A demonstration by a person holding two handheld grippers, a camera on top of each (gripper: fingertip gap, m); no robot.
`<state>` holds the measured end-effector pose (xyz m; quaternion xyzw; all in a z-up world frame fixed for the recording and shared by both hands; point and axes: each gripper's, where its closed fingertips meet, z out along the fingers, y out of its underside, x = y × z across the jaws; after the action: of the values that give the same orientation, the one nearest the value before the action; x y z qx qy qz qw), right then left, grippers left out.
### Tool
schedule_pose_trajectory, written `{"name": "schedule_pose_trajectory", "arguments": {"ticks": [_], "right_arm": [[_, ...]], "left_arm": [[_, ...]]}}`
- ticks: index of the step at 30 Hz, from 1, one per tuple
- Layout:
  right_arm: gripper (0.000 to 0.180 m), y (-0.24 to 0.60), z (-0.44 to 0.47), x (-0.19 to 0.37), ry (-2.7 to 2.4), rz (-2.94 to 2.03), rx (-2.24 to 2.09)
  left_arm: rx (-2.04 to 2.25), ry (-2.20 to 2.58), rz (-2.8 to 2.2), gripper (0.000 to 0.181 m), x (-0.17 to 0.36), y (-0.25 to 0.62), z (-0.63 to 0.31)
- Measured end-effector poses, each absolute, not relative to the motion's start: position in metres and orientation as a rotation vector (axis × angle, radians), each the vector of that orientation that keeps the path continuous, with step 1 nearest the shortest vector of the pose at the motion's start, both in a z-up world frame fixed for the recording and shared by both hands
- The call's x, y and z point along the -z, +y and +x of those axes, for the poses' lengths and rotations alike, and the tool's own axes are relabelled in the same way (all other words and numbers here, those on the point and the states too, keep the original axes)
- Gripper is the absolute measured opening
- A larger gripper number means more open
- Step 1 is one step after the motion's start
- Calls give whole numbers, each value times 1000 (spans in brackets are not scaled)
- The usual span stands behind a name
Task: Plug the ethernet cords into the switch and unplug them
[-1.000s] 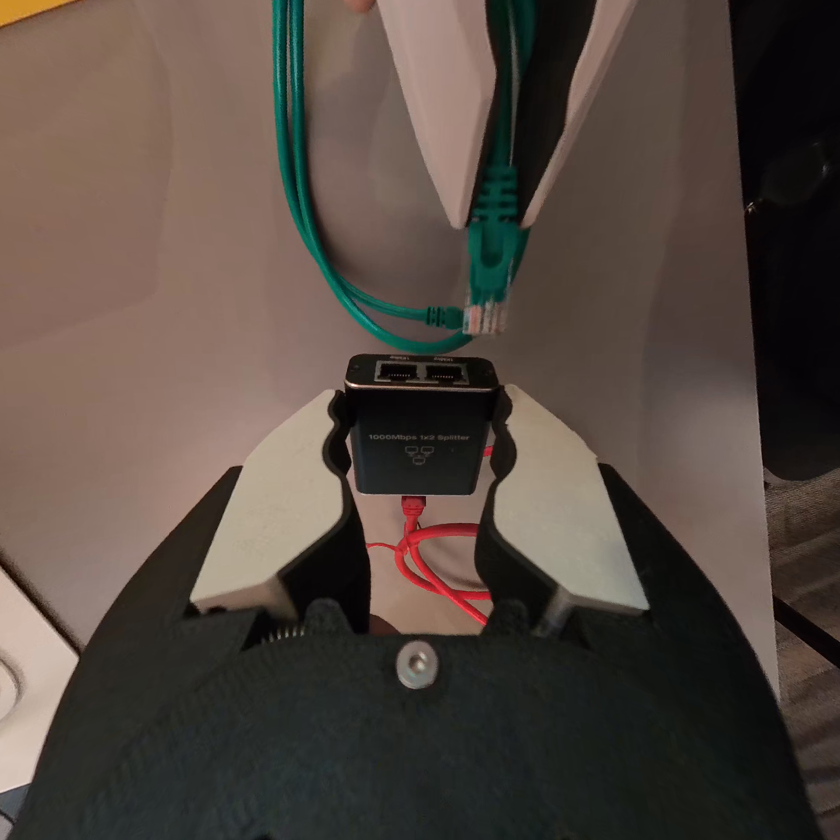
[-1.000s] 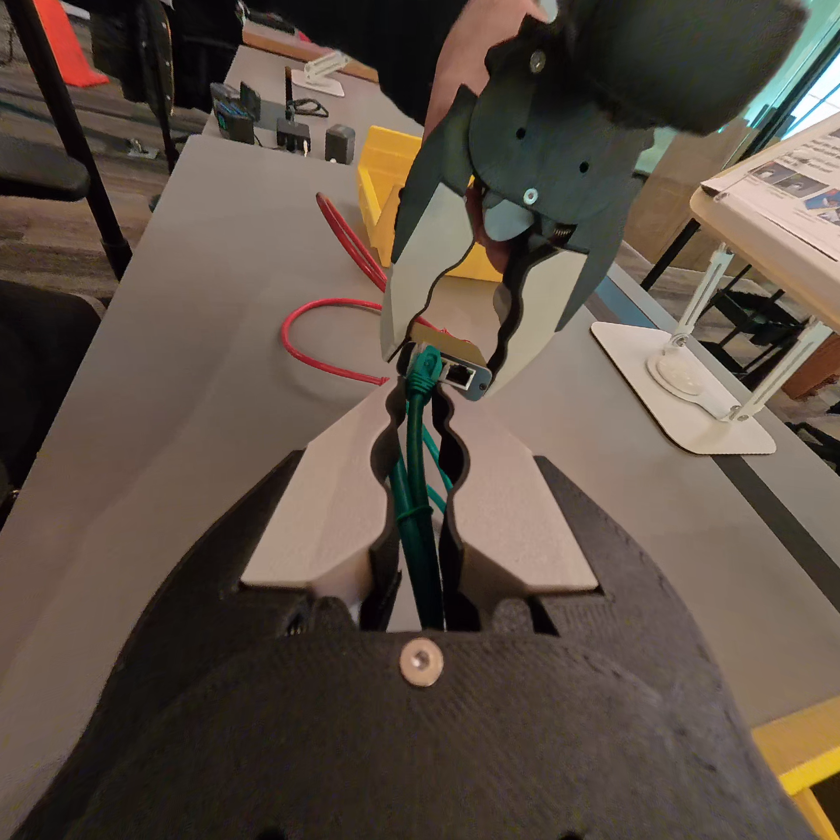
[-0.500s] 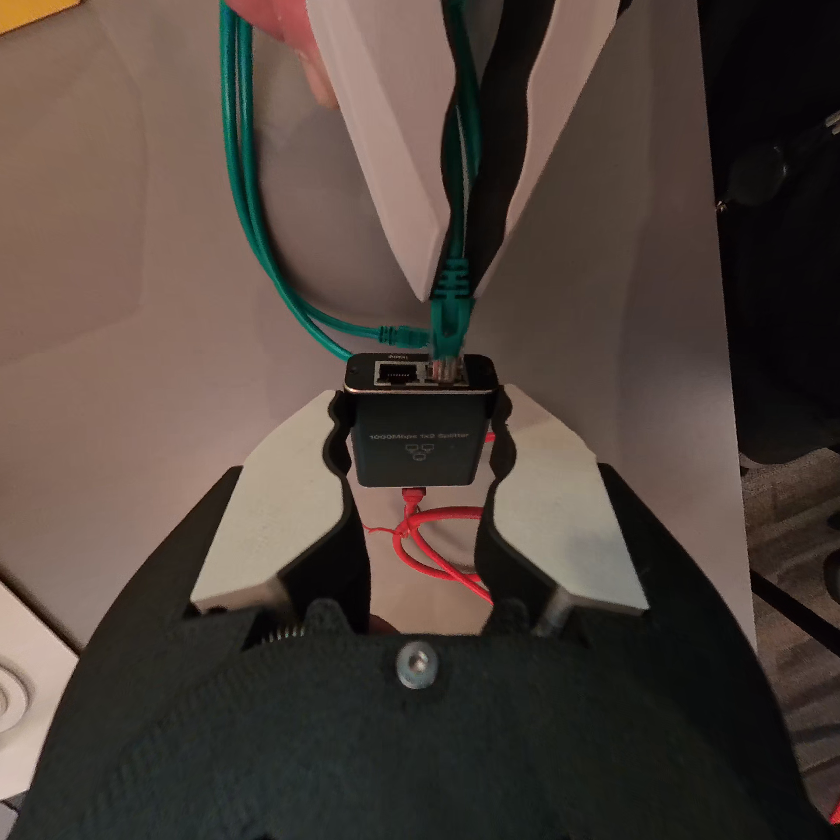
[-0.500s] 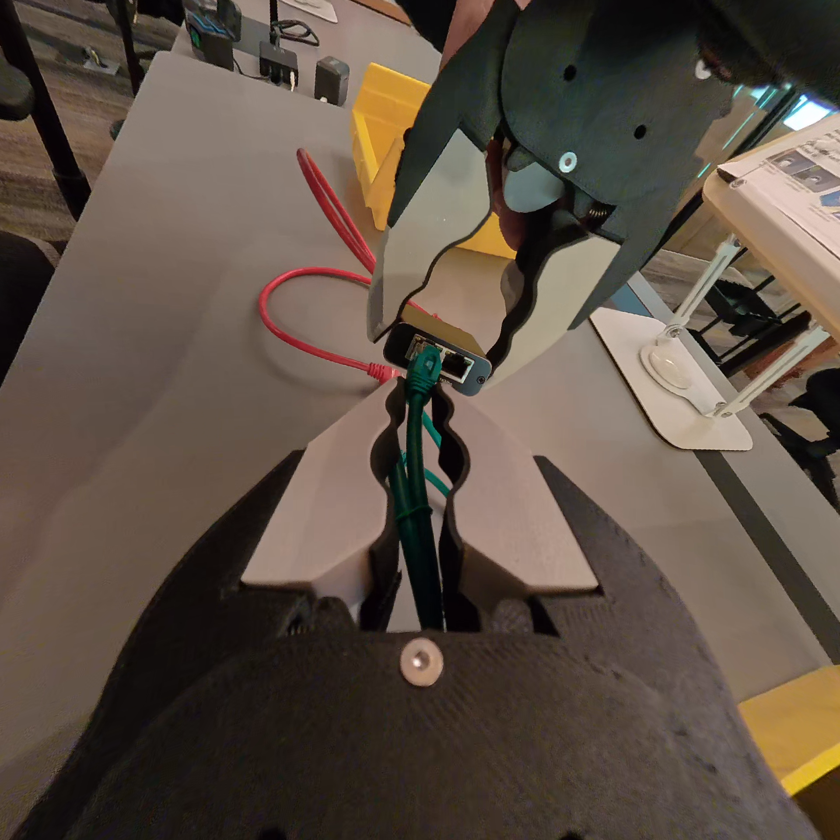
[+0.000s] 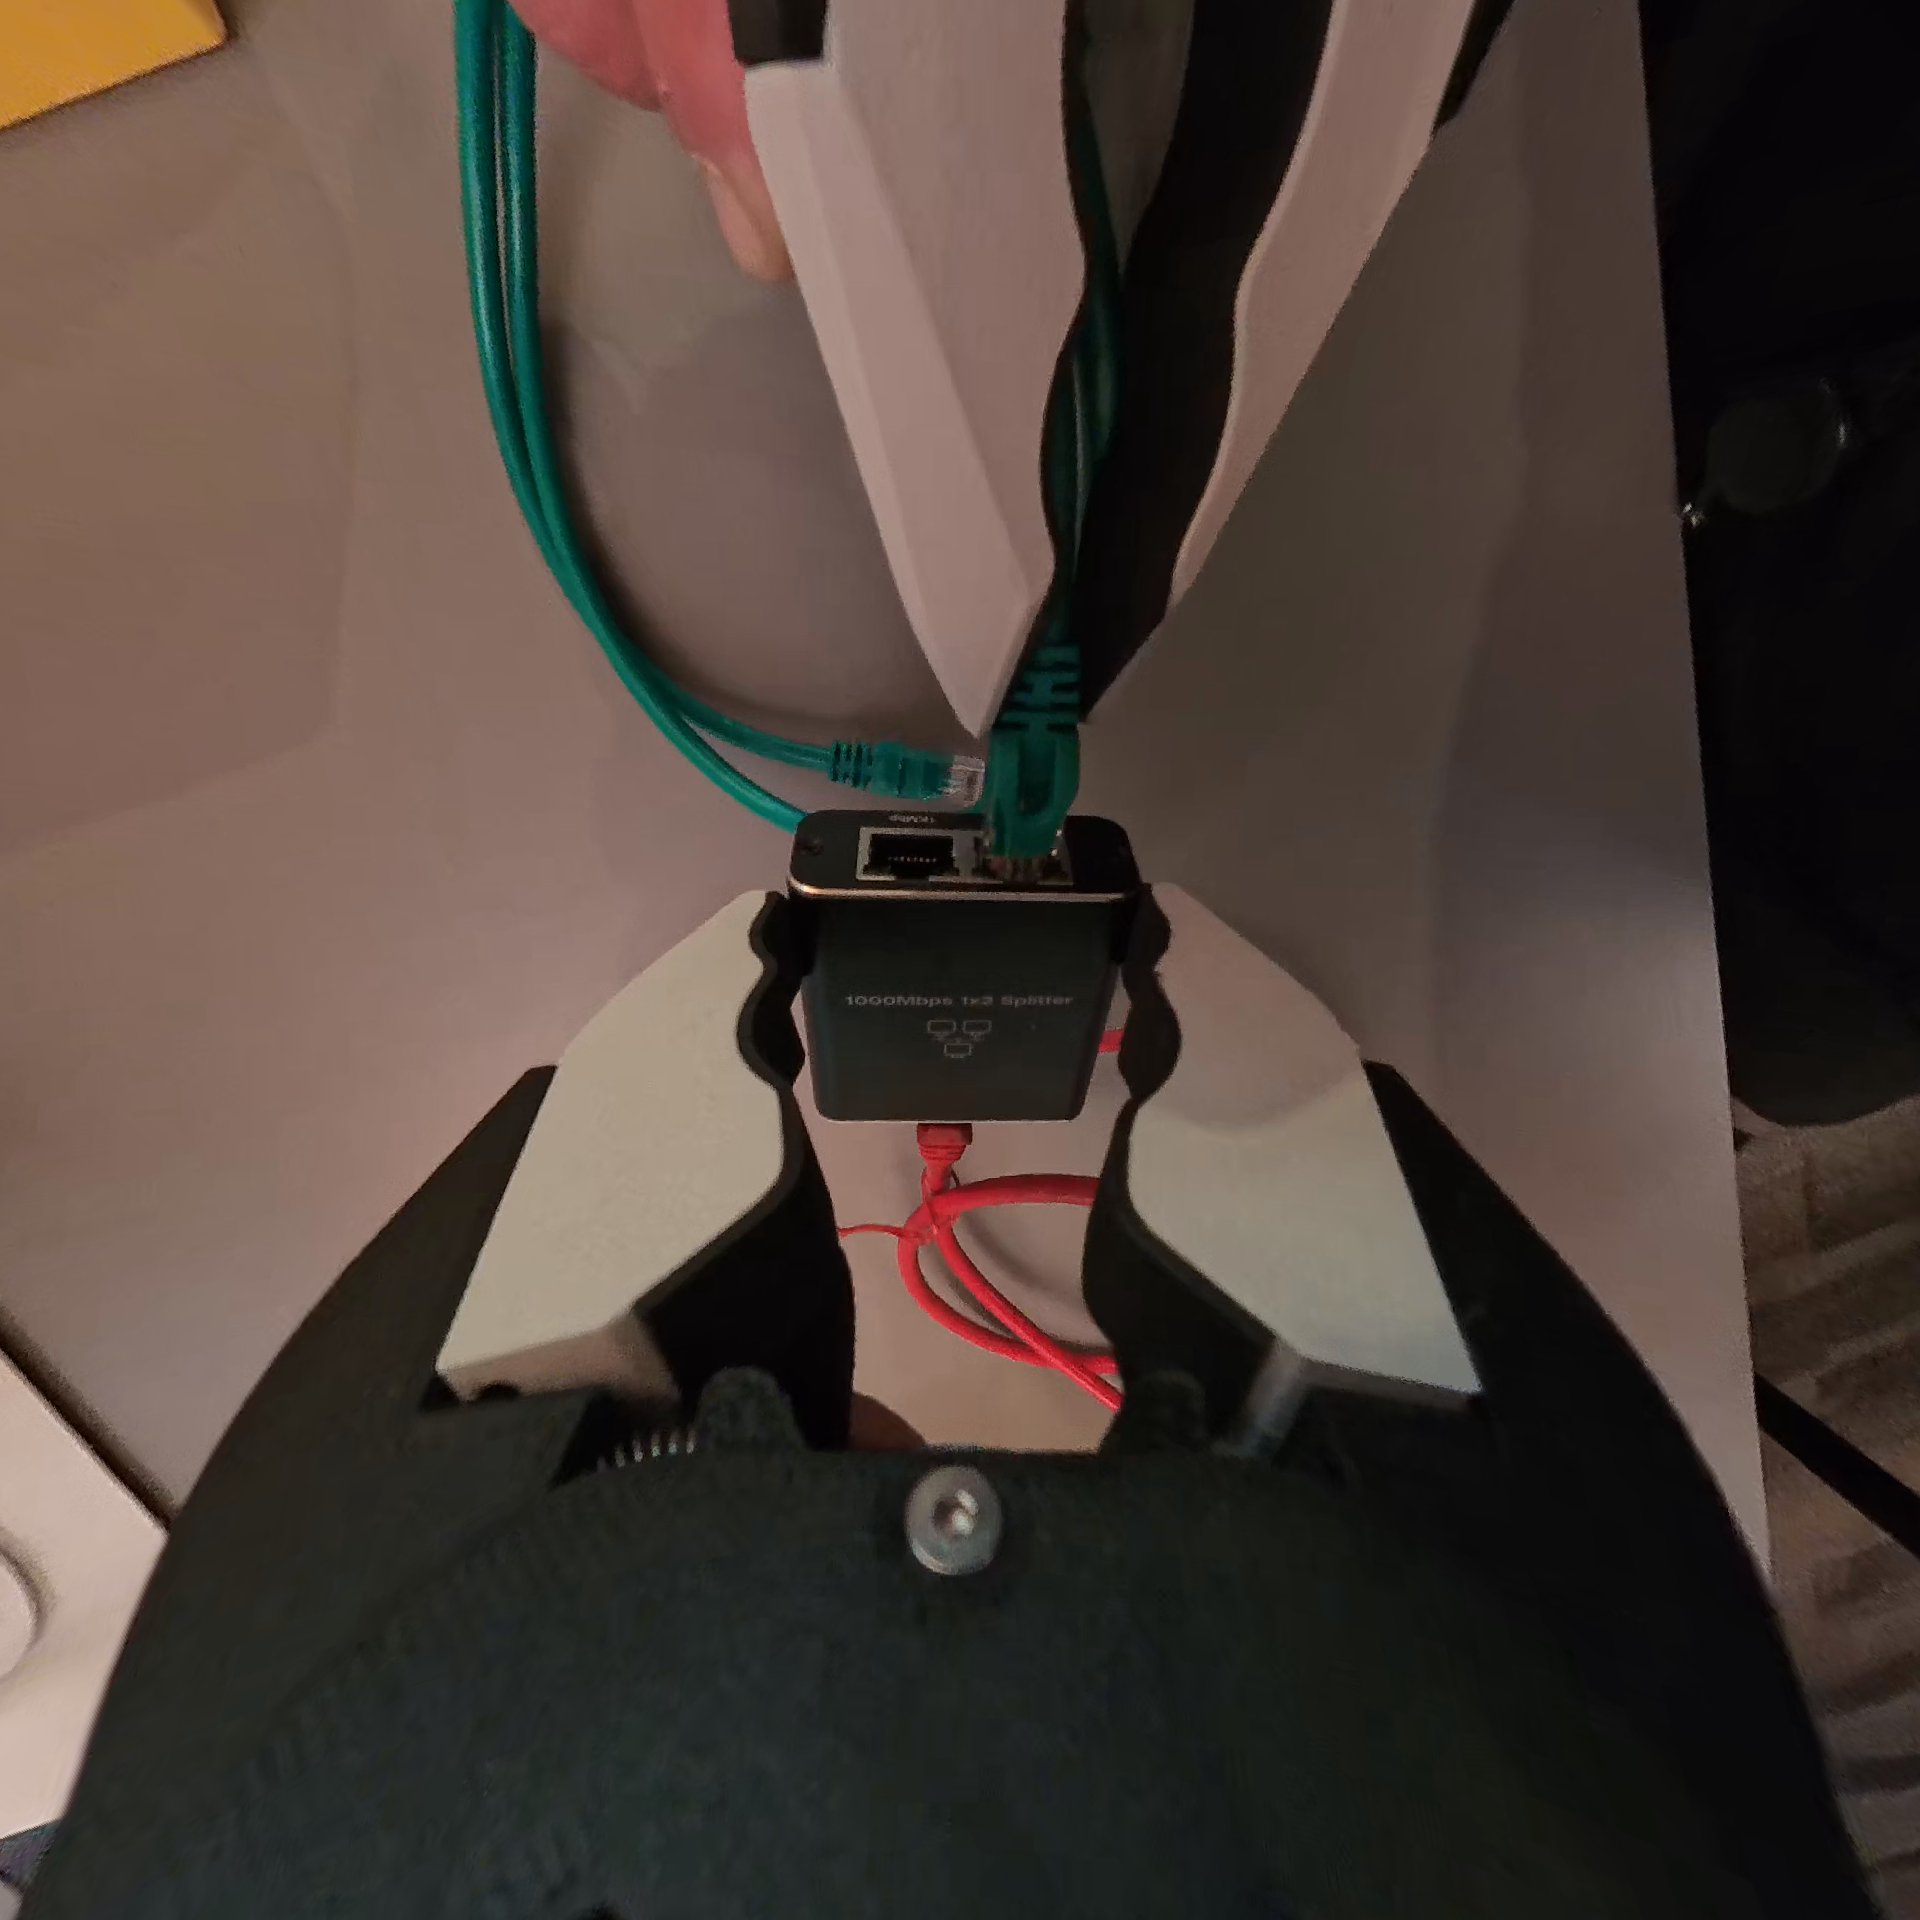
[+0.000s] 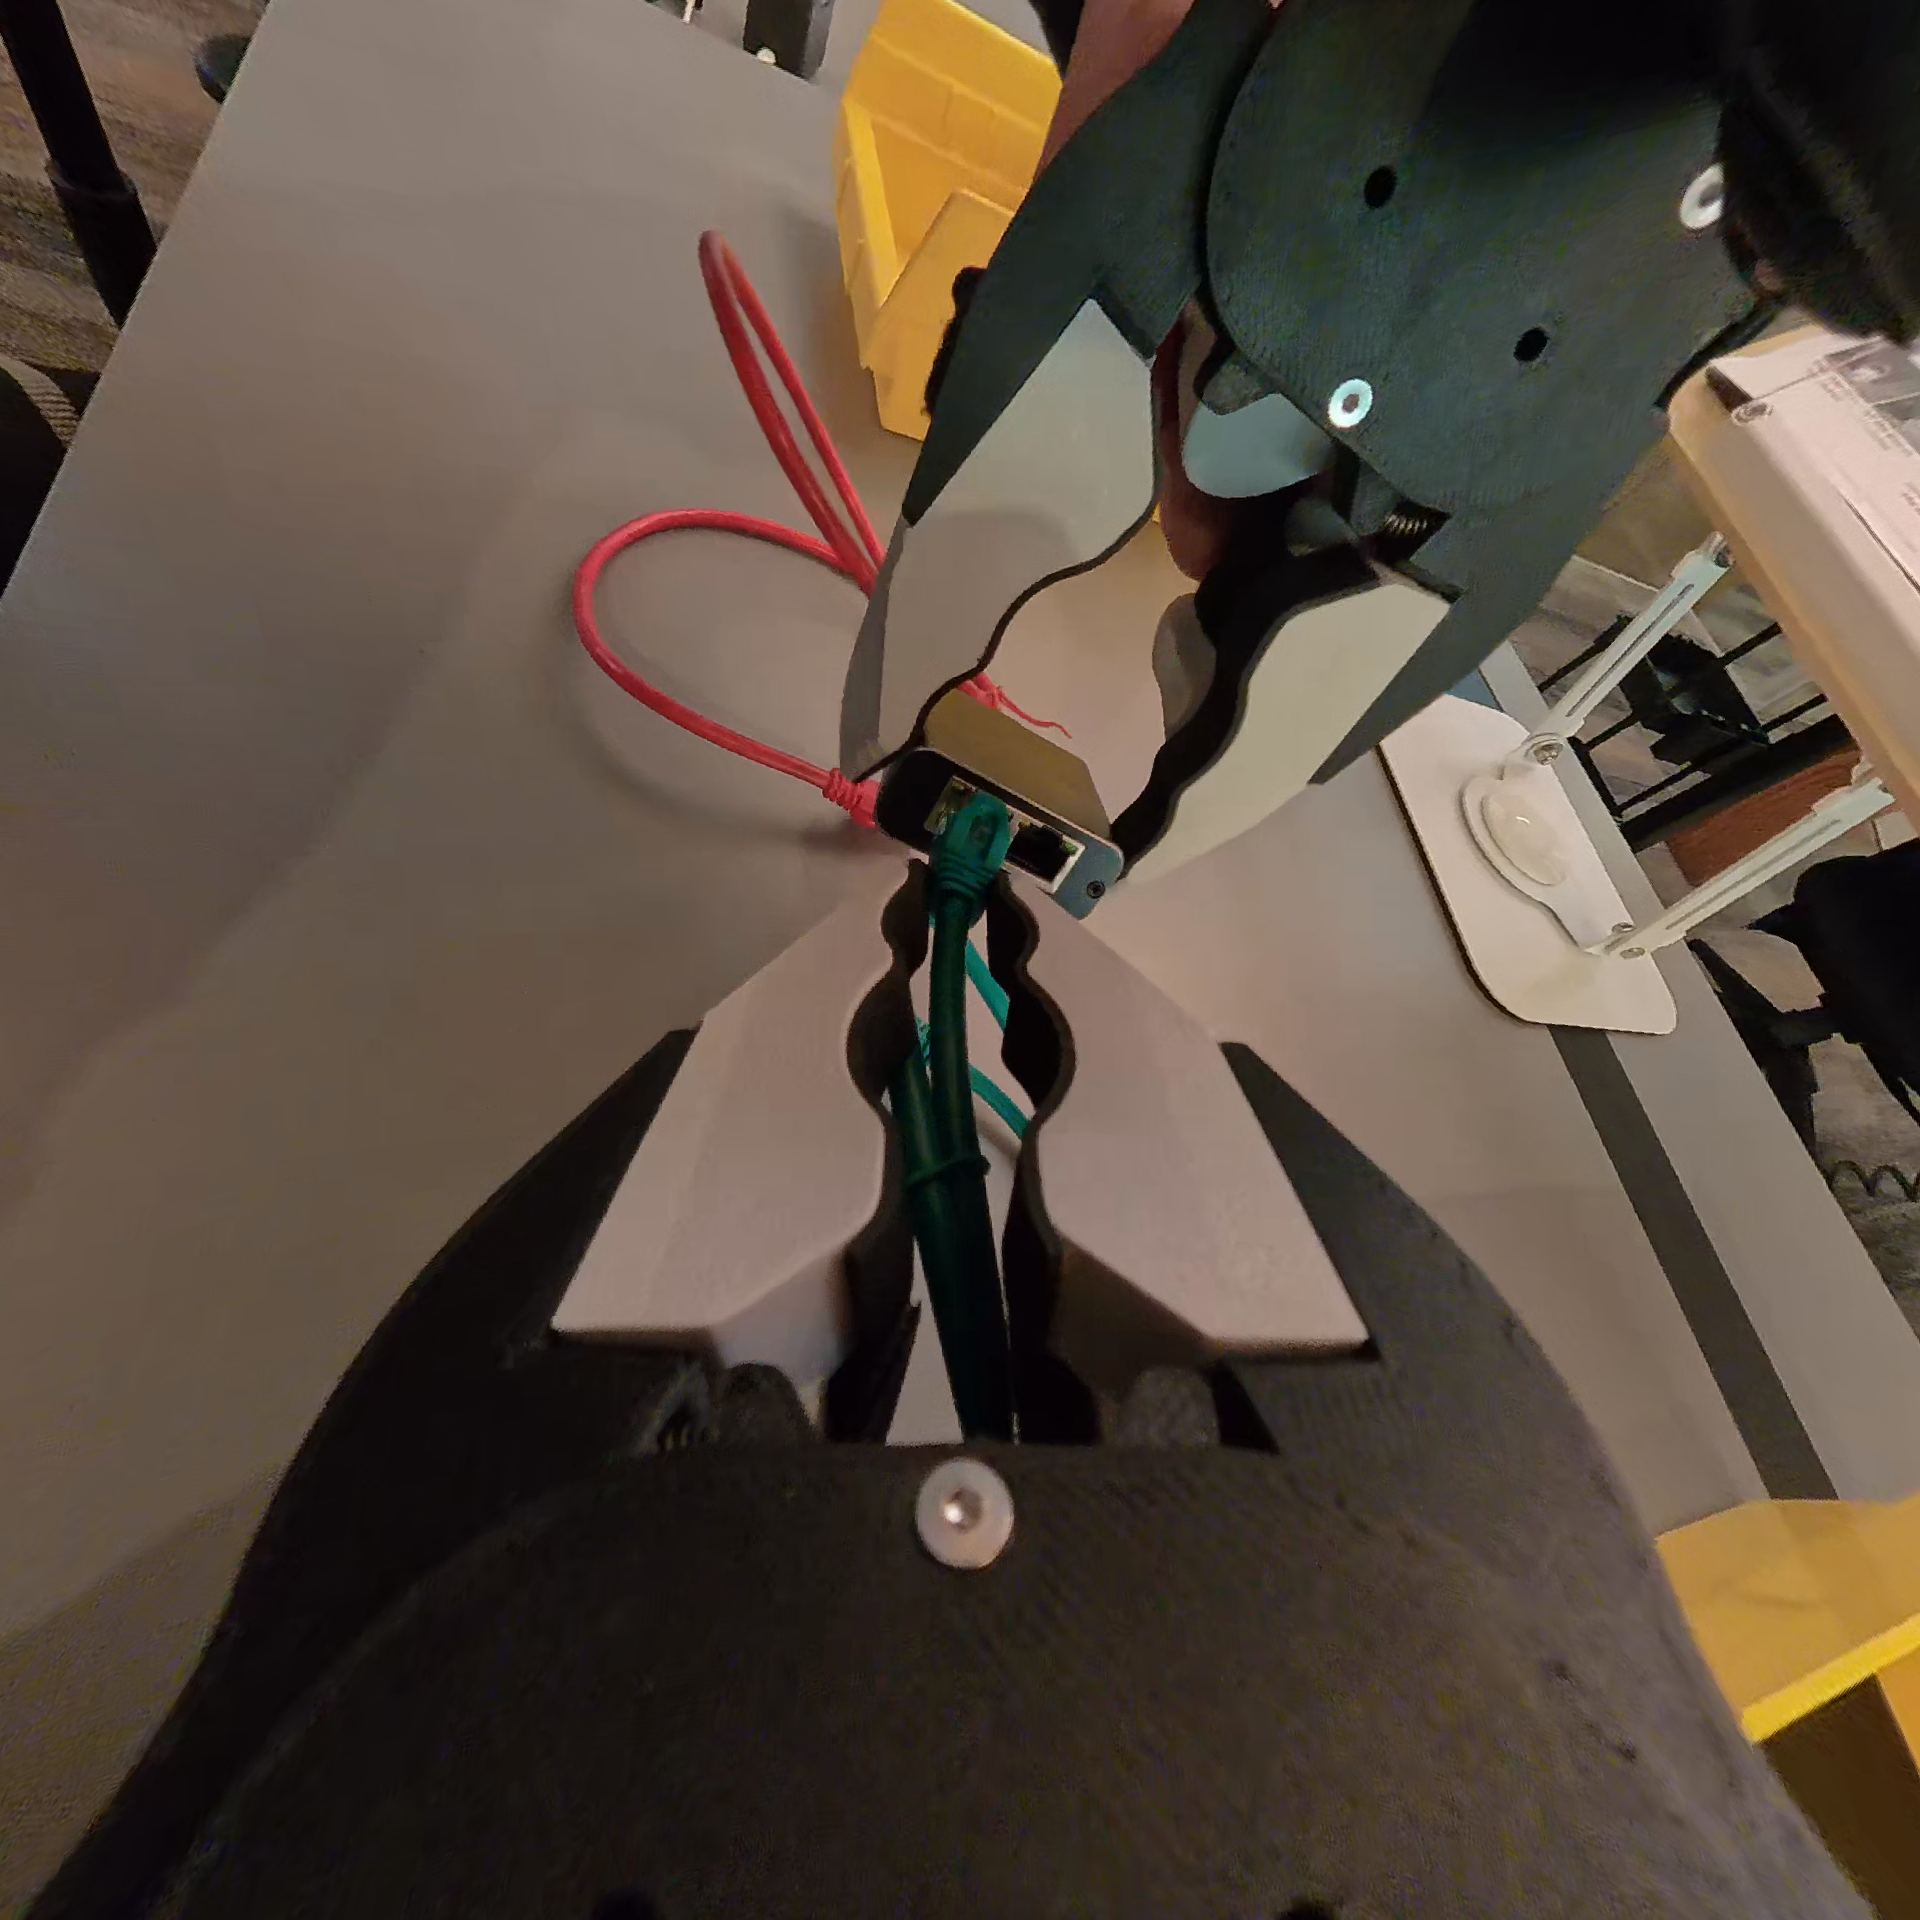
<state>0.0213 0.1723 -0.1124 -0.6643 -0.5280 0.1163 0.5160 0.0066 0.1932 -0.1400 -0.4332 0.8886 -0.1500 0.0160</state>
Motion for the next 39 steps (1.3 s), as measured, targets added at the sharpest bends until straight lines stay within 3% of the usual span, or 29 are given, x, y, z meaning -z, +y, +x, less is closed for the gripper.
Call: {"name": "schedule_pose_trajectory", "arguments": {"ticks": [17, 39], "right_arm": [[8, 175, 16, 121, -1314, -1612, -230], [12, 182, -3, 171, -1498, -1610, -2]], "left_arm": [[368, 2736, -1344, 54, 146, 194, 5], [266, 2620, -1388, 55, 199, 212, -20]]}}
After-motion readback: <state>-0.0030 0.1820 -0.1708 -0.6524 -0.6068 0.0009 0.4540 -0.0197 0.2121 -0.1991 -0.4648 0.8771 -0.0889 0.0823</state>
